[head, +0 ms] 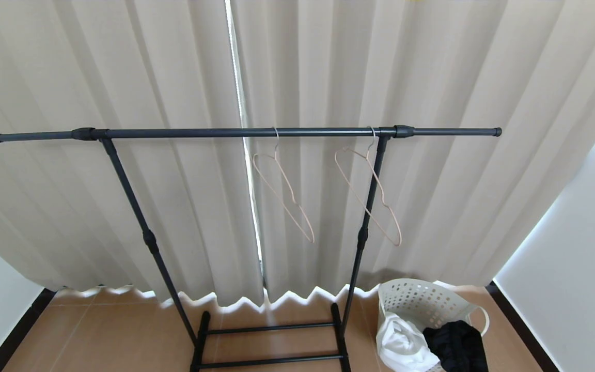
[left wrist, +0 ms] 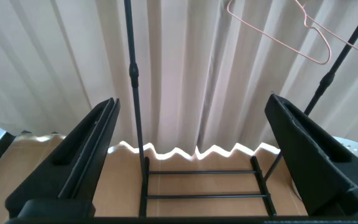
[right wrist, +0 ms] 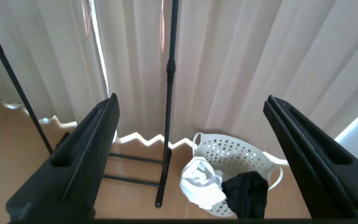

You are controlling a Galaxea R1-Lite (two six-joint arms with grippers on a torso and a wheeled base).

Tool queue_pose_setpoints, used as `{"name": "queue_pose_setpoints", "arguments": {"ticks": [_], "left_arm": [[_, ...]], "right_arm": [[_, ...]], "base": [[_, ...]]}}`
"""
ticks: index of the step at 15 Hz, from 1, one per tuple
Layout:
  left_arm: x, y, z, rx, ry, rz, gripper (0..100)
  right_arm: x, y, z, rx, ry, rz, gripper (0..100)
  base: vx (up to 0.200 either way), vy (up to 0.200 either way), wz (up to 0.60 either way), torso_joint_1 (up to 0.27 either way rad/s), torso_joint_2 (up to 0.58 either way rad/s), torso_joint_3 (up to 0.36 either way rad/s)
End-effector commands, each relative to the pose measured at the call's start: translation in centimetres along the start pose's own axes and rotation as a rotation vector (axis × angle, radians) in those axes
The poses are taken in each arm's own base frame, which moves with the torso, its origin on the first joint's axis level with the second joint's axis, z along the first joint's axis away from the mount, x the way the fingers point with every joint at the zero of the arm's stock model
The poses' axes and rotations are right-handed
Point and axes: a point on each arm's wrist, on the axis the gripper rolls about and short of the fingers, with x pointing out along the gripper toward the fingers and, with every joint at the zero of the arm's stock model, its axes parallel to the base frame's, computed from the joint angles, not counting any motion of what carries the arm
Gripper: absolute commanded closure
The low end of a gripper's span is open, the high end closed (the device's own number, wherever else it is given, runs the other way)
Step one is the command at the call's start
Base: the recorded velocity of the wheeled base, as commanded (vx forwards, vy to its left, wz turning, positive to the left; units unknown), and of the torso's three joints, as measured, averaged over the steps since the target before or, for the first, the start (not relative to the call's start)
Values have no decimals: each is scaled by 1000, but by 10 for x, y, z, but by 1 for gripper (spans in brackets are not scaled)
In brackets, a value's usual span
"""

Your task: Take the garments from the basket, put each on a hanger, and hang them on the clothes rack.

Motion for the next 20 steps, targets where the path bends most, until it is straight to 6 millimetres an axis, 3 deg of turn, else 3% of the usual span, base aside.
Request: {"name": "queue_pose_setpoints", "arguments": {"ticks": [1,13,20], "left_arm": [[0,0,0,-1,1,0,0],[0,0,0,3,3,-1,0],[0,0,0,0,3,-1,0]], "right_arm": [[0,0,0,-1,0,1,0],[0,0,0,2,0,1,0],[0,0,0,2,0,1,0]], "base": [[0,0,0,0,0,0],[0,0,0,0,0,0],[0,0,0,-124,272,143]]}}
